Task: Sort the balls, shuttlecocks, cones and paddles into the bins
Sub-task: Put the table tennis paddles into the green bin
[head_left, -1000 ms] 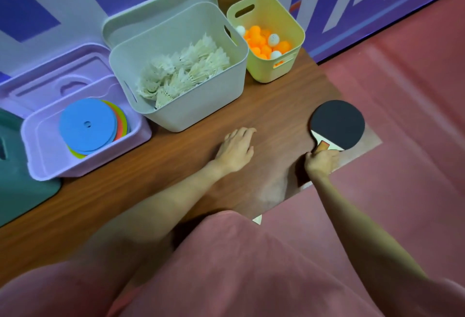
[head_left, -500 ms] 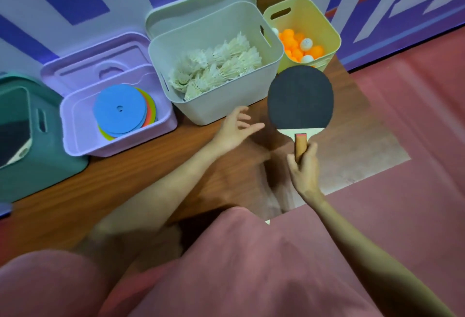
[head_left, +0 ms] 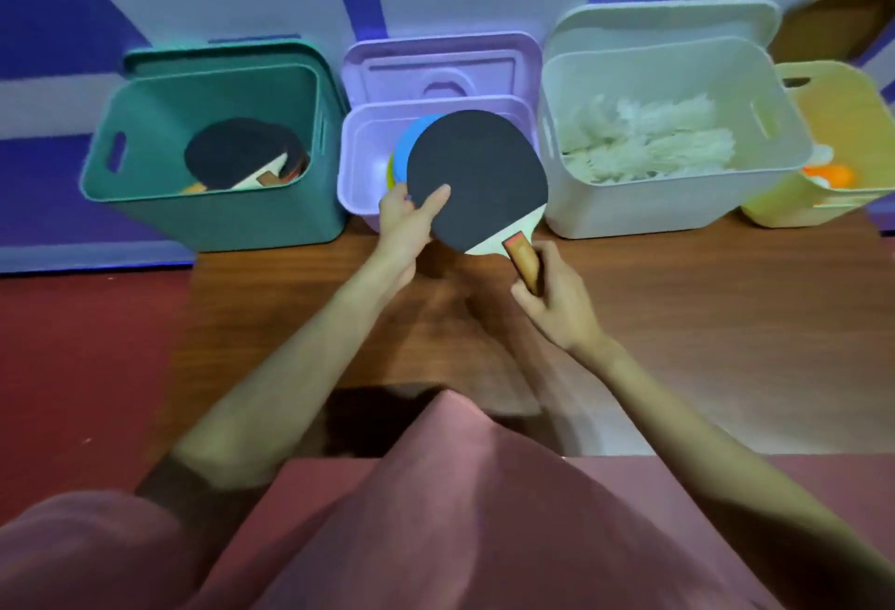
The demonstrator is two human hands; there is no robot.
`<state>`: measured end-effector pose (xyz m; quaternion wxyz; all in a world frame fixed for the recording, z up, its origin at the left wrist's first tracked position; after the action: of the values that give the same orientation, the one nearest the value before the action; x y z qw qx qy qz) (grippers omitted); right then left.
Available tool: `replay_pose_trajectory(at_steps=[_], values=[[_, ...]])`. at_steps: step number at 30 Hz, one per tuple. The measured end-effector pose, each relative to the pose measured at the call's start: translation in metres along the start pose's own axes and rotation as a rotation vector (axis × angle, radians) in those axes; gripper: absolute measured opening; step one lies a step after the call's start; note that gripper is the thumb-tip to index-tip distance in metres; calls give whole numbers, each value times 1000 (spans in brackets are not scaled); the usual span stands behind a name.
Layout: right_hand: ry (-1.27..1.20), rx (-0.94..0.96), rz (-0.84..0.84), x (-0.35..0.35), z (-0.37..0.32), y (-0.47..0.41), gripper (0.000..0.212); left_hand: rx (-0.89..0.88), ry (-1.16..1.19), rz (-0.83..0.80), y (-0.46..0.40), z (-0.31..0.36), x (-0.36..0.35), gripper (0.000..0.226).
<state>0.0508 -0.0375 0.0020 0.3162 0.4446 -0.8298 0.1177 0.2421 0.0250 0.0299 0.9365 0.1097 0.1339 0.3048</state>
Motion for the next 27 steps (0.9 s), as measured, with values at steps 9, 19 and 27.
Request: replay_pose_trajectory(at_steps=[9, 19, 27], values=[[-122, 169, -135, -96, -122, -111, 33, -106, -40, 209, -20, 68, 184, 28], [-168, 13, -11, -117, -202, -250, 43, -243, -344, 121, -85, 160, 297, 27], [-207, -80, -86, -146, -223, -320, 32, -165, -542, -75, -136, 180, 329, 32]])
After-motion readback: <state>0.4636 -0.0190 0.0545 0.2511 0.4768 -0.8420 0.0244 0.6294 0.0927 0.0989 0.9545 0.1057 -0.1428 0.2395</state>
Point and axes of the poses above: each hand's wrist, its own y-axis away from the middle knuckle, its own x-axis out of the back of the hand, z = x × y, the point moved 3 cm from there along -y, towards the middle knuckle, and after that the axes turned 12 degrees about -z, right-handed, at the moved point
